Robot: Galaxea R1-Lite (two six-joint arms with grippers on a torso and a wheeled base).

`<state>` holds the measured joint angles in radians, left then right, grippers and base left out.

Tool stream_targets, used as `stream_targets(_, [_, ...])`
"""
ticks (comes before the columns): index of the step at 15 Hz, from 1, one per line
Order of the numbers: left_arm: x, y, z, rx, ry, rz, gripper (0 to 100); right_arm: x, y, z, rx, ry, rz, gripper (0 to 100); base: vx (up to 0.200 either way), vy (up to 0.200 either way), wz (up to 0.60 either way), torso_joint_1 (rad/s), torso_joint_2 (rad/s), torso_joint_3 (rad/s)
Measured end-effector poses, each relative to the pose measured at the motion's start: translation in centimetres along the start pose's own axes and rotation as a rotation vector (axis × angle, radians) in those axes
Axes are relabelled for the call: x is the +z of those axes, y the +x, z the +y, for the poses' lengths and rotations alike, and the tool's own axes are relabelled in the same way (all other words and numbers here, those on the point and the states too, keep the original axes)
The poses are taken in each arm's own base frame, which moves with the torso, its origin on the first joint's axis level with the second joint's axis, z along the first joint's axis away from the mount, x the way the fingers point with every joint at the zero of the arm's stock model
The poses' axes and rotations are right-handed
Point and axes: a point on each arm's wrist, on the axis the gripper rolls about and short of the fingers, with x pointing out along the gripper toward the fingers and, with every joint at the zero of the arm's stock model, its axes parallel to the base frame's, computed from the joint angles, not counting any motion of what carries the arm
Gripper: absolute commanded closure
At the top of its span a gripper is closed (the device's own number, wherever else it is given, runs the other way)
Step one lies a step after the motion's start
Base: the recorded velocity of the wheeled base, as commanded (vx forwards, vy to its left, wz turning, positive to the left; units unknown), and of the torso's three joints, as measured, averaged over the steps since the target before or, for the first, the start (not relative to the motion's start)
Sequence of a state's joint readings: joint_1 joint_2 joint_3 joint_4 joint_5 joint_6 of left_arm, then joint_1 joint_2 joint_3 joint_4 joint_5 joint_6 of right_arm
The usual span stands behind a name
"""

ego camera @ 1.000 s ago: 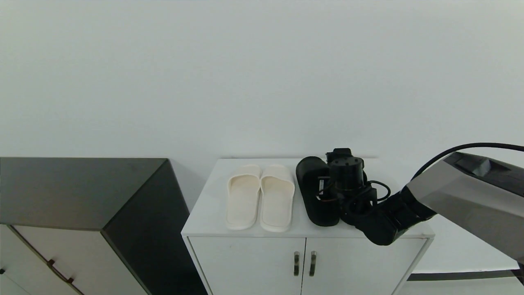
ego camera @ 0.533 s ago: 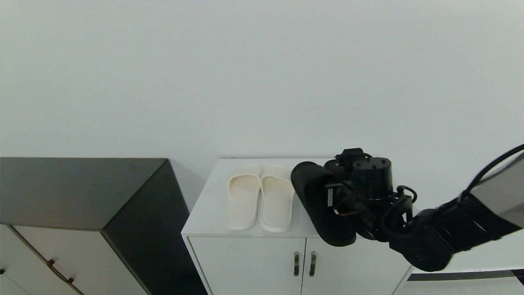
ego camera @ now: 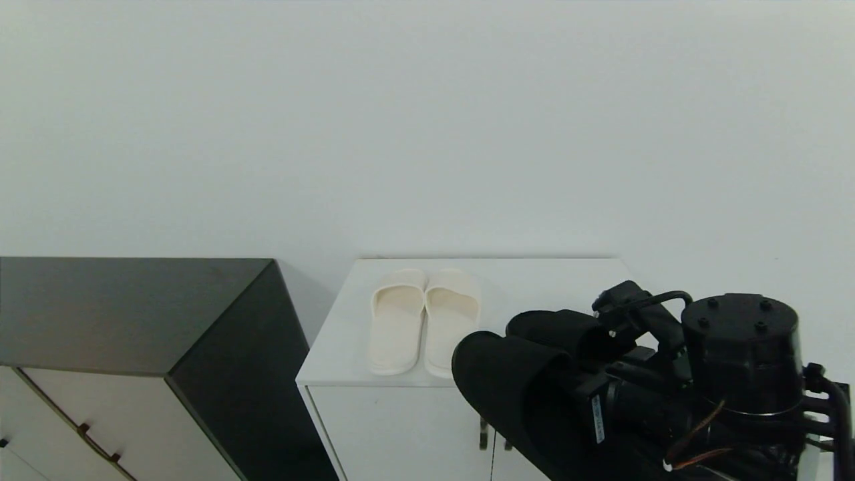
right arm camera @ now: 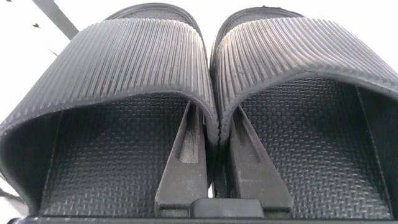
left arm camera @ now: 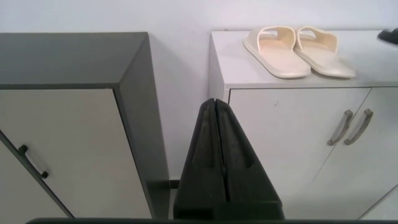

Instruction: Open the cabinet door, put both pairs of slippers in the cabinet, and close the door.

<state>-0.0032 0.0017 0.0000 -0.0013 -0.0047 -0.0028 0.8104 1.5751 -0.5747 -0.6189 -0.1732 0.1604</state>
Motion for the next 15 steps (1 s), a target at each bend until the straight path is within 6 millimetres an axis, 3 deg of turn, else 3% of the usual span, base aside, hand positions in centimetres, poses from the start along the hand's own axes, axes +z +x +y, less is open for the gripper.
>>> stream_targets(9, [0.0, 0.0, 0.0, 0.000, 0.000, 0.000, 100, -0.2, -1.4, 0.1, 0.067, -0.006, -0.009, 100, -0.200, 0.000, 0.00, 0.000, 0.00, 0.002])
stream_targets(15, [0.0, 0.0, 0.0, 0.003, 0.003, 0.000, 100, -0.9, -1.5, 0.0, 0.079, -0.028, 0.010, 100, 0.000, 0.000, 0.00, 0.000, 0.00, 0.000])
